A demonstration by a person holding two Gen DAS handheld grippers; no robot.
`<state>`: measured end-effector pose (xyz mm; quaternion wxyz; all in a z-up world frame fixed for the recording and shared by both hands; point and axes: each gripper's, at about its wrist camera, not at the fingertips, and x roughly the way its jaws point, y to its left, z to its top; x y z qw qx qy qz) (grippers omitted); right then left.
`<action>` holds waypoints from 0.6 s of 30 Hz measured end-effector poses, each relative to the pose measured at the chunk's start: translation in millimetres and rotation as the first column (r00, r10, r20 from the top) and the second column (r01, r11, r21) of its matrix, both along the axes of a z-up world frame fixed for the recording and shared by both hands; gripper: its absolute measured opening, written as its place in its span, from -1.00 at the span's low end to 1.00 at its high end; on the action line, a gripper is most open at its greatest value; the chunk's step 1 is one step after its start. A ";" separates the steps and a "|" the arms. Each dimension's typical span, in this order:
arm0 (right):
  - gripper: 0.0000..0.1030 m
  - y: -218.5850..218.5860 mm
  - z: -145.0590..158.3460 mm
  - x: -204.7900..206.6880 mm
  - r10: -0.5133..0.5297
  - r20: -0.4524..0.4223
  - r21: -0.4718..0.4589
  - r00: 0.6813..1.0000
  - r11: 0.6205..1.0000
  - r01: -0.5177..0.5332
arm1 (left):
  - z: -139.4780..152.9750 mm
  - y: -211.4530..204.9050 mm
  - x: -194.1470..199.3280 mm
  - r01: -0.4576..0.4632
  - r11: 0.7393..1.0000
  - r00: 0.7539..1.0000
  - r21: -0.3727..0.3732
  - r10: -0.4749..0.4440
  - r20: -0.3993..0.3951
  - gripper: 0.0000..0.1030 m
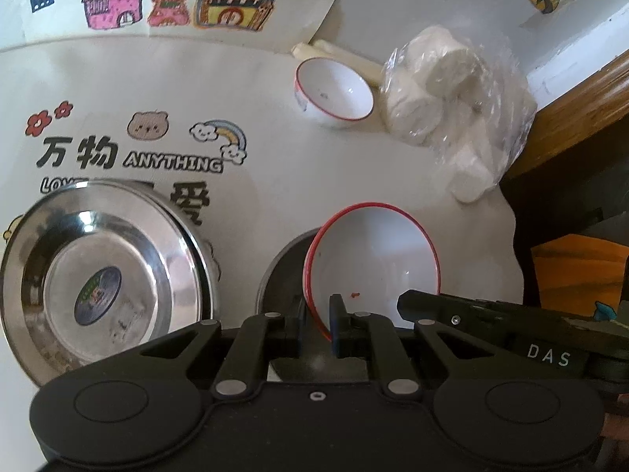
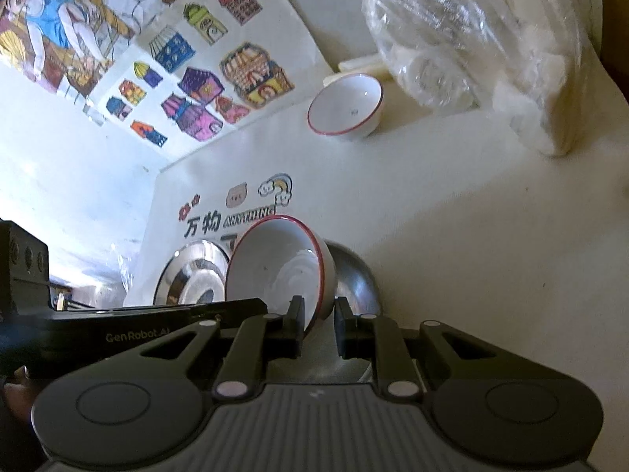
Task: Organize plates and bowls
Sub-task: 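Carry the white bowl with both grippers and lower it into the steel bowl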
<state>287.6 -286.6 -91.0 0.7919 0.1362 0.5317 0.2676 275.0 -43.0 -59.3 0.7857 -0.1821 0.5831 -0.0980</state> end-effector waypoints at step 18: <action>-0.65 7.5 -13.9 -2.4 0.049 -0.072 -0.077 0.996 0.996 -0.054 | -12.6 -7.2 0.2 0.041 0.998 0.996 0.039 -0.038 -0.085 -0.74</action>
